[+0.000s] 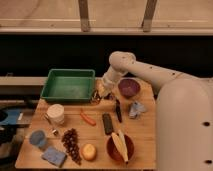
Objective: Stack cups into tray
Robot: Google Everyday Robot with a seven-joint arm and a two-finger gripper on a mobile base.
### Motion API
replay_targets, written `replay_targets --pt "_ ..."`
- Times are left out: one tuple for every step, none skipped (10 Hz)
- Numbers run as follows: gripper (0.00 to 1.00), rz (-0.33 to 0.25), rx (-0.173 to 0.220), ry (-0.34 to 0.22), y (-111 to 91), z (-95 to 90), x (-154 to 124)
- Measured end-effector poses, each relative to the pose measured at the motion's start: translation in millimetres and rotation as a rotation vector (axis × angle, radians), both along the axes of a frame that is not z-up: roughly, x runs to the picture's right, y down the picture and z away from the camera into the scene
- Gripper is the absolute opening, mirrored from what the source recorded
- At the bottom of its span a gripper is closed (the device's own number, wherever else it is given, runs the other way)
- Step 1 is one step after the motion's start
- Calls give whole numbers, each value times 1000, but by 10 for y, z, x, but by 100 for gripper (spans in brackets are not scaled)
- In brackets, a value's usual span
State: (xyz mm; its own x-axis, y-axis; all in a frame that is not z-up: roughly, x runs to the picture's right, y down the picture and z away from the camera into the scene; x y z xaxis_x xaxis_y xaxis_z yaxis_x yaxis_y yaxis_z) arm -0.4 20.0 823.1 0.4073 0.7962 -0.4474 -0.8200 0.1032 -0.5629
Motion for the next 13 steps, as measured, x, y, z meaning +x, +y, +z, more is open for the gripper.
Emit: replay_targets --pt "0 -5 26 -4 -77 -98 -11" --pt "0 -12 53 -26 -168 -208 -60" --pt "0 -22 74 -49 -237 -300 -112" --pt "0 -35 90 -66 -296 -373 -170" --pt "0 -69 102 -97 -316 -445 -353" --pt "0 -107 109 -129 -304 -499 -562" --pt "0 -148 111 -152 -273 -538 -769" --pt "0 -192 107 -171 -224 -557 -972" --pt "0 -233 91 -197 -156 -551 -1167" --pt "0 -276 74 -228 -77 -563 -1364" --pt "0 -289 69 -237 -56 -573 -1415" --pt "0 -289 64 -229 -49 -557 -1357" --pt "0 -290 64 -230 -49 -559 -1362"
